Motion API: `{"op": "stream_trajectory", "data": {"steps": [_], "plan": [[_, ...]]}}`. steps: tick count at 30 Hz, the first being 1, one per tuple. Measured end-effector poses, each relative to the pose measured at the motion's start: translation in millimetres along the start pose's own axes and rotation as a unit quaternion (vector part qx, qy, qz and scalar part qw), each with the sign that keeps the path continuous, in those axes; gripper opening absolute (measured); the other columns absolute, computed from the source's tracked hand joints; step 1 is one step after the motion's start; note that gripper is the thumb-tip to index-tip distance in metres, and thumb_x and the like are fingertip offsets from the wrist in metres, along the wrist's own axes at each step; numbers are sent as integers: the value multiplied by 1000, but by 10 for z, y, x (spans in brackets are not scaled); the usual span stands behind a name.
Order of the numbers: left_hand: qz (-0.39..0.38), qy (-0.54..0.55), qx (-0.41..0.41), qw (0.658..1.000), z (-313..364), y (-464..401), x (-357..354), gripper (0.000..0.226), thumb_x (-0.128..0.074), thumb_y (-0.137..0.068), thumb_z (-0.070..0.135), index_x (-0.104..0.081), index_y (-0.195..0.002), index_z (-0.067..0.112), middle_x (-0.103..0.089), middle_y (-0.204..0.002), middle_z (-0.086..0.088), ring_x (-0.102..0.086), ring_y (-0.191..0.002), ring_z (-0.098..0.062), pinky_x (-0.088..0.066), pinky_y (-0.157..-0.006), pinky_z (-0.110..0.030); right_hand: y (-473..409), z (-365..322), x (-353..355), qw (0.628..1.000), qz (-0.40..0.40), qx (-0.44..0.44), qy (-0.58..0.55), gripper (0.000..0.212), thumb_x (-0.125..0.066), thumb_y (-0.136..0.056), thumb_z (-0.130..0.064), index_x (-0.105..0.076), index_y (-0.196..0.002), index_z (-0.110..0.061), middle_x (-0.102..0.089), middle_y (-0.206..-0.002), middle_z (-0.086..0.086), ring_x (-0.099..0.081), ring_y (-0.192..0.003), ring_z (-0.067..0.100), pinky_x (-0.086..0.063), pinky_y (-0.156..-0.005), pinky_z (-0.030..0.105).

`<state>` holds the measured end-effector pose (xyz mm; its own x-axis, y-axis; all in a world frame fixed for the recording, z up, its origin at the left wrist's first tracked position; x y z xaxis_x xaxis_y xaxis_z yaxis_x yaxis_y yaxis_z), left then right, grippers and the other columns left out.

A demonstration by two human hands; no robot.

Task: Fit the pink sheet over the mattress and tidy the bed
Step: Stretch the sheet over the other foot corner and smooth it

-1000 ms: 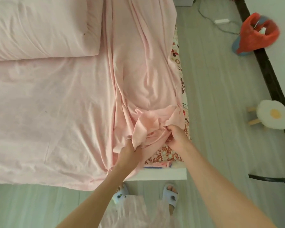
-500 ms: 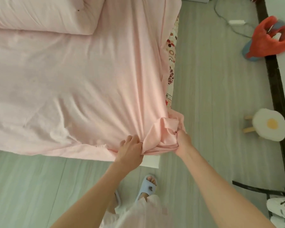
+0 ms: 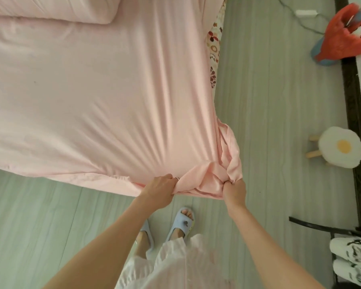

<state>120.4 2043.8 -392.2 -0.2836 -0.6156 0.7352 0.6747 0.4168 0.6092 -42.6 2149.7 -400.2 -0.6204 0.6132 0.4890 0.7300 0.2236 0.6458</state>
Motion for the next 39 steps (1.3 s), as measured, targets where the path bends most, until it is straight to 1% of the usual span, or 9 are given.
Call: {"op": "stream_trajectory", "data": {"steps": [4, 8, 14, 17, 21, 24, 27, 33, 39], "plan": [[-54, 71, -3, 996, 98, 48, -137, 29, -42, -88, 8, -48, -116, 9, -58, -115, -12, -56, -106, -33, -36, -77, -33, -65, 229, 182, 996, 5, -40, 79, 34, -41, -84, 10, -51, -116, 9, -59, -118, 26, -55, -110, 38, -38, -77, 30], [-134, 172, 31, 975, 207, 91, -319, 29, -42, -88, 6, -43, -117, 5, -56, -118, -15, -53, -106, -31, -34, -76, -29, -85, 304, 266, 985, -27, 3, 173, 38, -40, -85, 8, -51, -121, 4, -59, -119, 24, -55, -110, 39, -42, -84, 33], [-314, 231, 70, 918, 293, 227, -625, 63, -63, -83, 38, -31, -134, 19, -54, -123, -3, -54, -98, -22, -43, -89, -34, -162, 465, 419, 956, -40, -13, 289, 29, -44, -90, -10, -53, -118, -5, -61, -117, 22, -58, -108, 38, -47, -86, 38], [-330, 290, 62, 896, 360, 180, -642, 63, -63, -84, 28, -31, -138, 24, -49, -131, 1, -54, -105, -22, -45, -93, -34, -141, 508, 469, 940, -32, -27, 338, 28, -42, -93, -13, -51, -118, -3, -60, -118, 23, -58, -108, 38, -47, -85, 39], [-369, 413, 96, 827, 503, 136, -670, 53, -47, -90, 8, -36, -140, 23, -34, -145, 11, -44, -126, -19, -46, -95, -34, -158, 486, 439, 939, -41, -36, 340, 33, -46, -94, -20, -45, -120, -1, -58, -120, 23, -57, -110, 38, -47, -86, 40], [-308, 352, 88, 879, 566, 84, -693, 41, -39, -95, 4, -46, -135, 12, -39, -146, -2, -41, -132, -22, -42, -105, -36, -192, 447, 413, 940, -47, -43, 334, 43, -48, -94, -21, -38, -130, -1, -54, -127, 24, -54, -116, 38, -44, -88, 38], [-171, 268, 86, 944, 427, 15, -654, 43, -33, -92, -4, -49, -131, 6, -45, -141, -11, -43, -129, -25, -33, -107, -29, -199, 366, 321, 937, -54, -17, 344, 51, -46, -95, -16, -29, -141, -2, -47, -137, 23, -49, -125, 36, -42, -95, 36], [111, 191, 118, 968, -233, -33, -322, 62, -38, -82, -8, -34, -140, 13, -28, -148, -6, -28, -137, -27, -31, -109, -38, -94, 110, -189, 933, -114, 82, 332, 48, -45, -96, -18, -32, -141, -6, -43, -141, 19, -45, -128, 32, -37, -100, 36], [150, 37, 177, 972, -847, -63, -79, 89, -42, -81, -9, 0, -149, 30, 13, -158, -3, 10, -146, -29, -12, -117, -49, -26, -306, -783, 846, -134, 322, 403, 52, -45, -96, -25, -30, -145, -15, -27, -152, 12, -25, -140, 30, -29, -109, 41]]}}
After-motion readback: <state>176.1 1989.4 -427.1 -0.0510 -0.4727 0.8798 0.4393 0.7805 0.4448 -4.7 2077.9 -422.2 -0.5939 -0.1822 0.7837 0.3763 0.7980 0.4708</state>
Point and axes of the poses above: each hand's wrist, its own y-axis away from the middle knuckle, its own x-axis out of the back of the hand, z = x × y, the point moved 1 cm from there along -y, towards the middle knuckle
